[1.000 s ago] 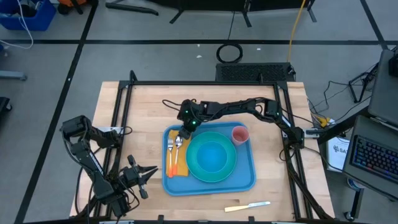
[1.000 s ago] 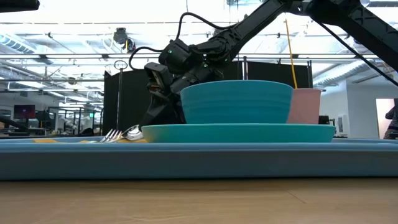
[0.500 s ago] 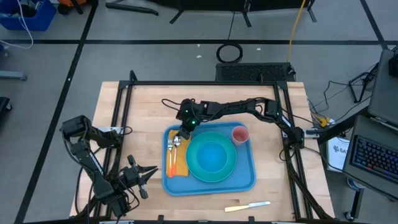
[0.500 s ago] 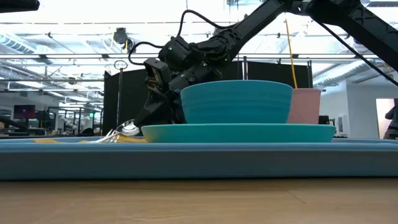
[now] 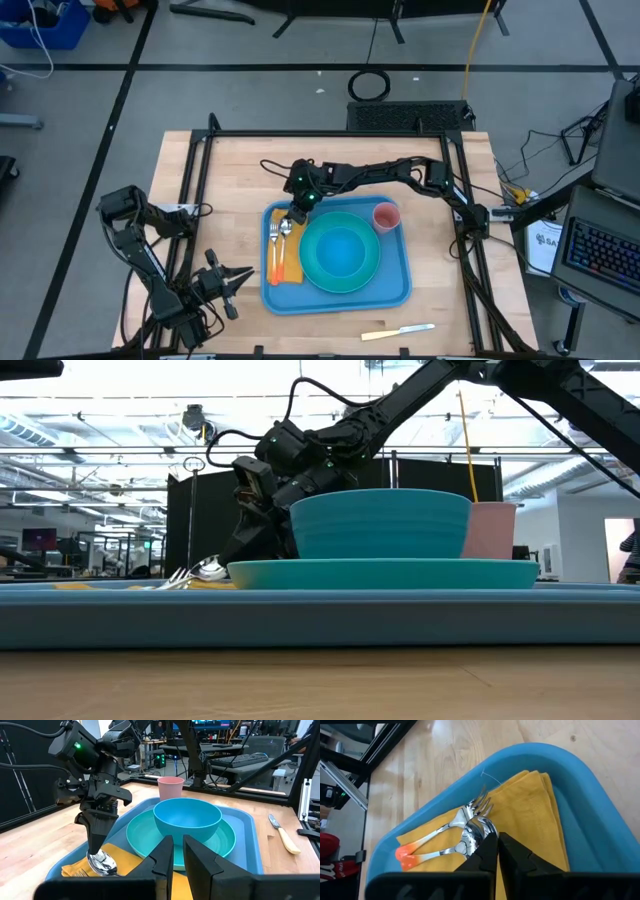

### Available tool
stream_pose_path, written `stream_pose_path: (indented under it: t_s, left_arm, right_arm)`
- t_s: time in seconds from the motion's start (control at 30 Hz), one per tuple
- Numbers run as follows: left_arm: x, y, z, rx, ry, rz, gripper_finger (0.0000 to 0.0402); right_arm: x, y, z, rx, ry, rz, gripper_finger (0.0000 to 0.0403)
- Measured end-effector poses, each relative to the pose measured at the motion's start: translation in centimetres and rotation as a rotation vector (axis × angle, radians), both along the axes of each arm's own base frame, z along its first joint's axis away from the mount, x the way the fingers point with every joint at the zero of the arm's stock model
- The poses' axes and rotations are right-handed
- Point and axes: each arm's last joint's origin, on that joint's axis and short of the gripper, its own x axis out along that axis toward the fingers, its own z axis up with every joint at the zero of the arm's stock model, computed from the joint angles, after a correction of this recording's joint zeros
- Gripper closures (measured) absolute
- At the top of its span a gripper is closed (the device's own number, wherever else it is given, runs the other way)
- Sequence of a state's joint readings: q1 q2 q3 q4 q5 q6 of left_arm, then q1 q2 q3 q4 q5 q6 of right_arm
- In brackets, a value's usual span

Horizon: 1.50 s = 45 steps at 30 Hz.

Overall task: Set up tray
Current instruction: Put the orange spoon to the right of the orange fork on the yellow napkin

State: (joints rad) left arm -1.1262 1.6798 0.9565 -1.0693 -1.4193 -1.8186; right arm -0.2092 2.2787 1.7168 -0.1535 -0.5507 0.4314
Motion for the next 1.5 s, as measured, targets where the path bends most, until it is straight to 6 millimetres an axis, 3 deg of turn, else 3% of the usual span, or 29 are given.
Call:
stream_pose_path:
  t_s: [1.13,1.5]
  left_arm:
    - [0.0,0.0,-0.02,-0.003,0.005,0.001,0.0357]
    - [0.0,0.0,-0.02,-0.003,0.006,0.001,0.0357]
  right_arm:
    - [0.05,-0.02,0.05,-0.015,-0.012,0.005,0.0397]
    - [0.21,-0.07,0.16,-0.051,-0.036,-0.001,0.0325]
